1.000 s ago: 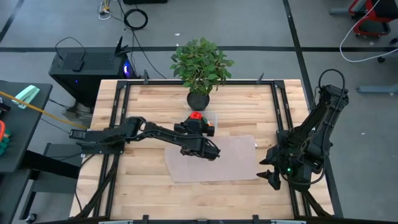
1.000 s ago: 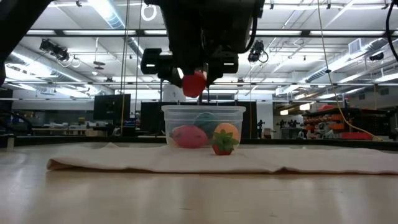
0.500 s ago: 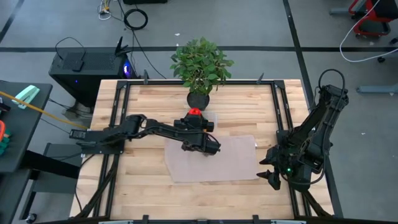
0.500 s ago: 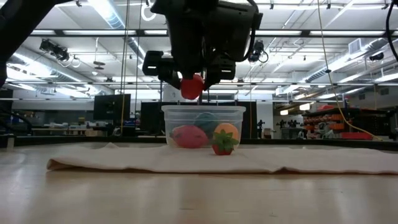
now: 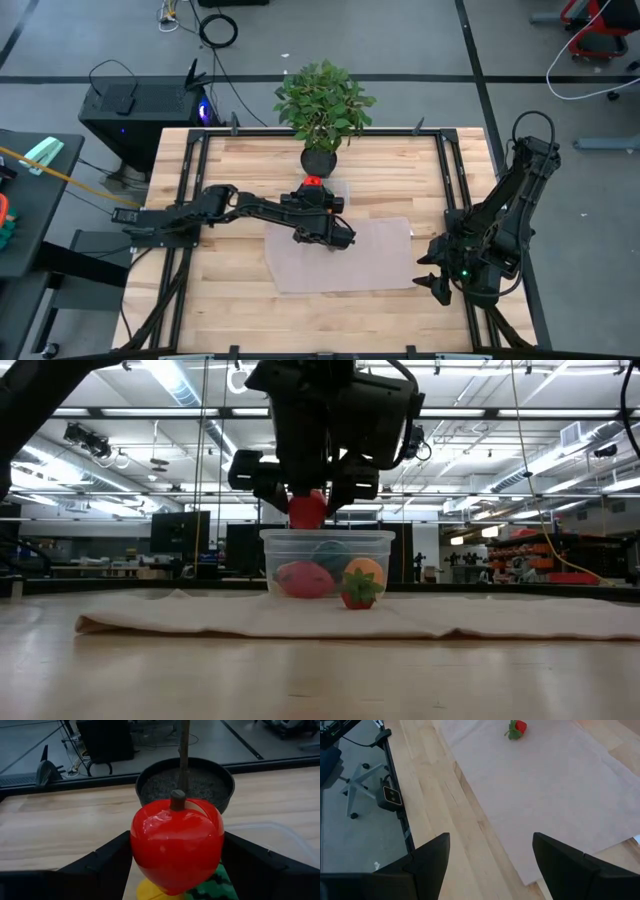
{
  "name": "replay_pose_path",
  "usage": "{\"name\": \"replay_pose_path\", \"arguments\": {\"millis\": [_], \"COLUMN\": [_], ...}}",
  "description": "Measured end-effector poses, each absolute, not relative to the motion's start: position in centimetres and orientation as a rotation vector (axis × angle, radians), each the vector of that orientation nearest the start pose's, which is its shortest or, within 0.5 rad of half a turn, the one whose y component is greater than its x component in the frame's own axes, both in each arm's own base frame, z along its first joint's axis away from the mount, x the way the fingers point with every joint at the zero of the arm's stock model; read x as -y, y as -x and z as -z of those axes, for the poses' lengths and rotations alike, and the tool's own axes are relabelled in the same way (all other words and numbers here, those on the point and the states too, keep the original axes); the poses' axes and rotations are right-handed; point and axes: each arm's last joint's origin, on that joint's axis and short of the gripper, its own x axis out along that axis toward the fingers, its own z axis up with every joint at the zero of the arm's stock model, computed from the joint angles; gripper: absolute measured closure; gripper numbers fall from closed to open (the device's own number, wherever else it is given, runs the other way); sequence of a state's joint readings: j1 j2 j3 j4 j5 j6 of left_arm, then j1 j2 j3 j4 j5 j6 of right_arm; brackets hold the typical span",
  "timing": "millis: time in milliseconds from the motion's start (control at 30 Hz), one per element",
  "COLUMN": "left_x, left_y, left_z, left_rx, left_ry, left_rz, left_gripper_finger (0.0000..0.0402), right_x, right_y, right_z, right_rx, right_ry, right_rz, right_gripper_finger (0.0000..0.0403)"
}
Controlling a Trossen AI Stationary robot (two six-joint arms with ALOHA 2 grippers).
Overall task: Pick and placing Produce into tupperware
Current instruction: Put the apple into the transparent bin
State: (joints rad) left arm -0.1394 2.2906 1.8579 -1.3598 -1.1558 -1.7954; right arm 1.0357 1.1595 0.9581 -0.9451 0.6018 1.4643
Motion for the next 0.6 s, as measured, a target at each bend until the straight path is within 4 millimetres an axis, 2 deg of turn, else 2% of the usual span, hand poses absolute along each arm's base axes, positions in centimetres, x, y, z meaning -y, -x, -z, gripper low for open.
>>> {"name": "replay_pose_path", "arguments": {"millis": [600], "left_x": [3.56], "left_y": [-42.36], "left_z": [-17.46], "left_rx": [-0.382], "left_ry": [0.344], "left_rz": [-1.502], "left_gripper_finger": [0.0115], "right_x": [-16.73], "right_y": [-11.82], "right_z": [-27.18], "right_rx": [-0.828], "right_ry": [-0.522], "right_rz": [0.233], "right_gripper_finger": [0.0115]}}
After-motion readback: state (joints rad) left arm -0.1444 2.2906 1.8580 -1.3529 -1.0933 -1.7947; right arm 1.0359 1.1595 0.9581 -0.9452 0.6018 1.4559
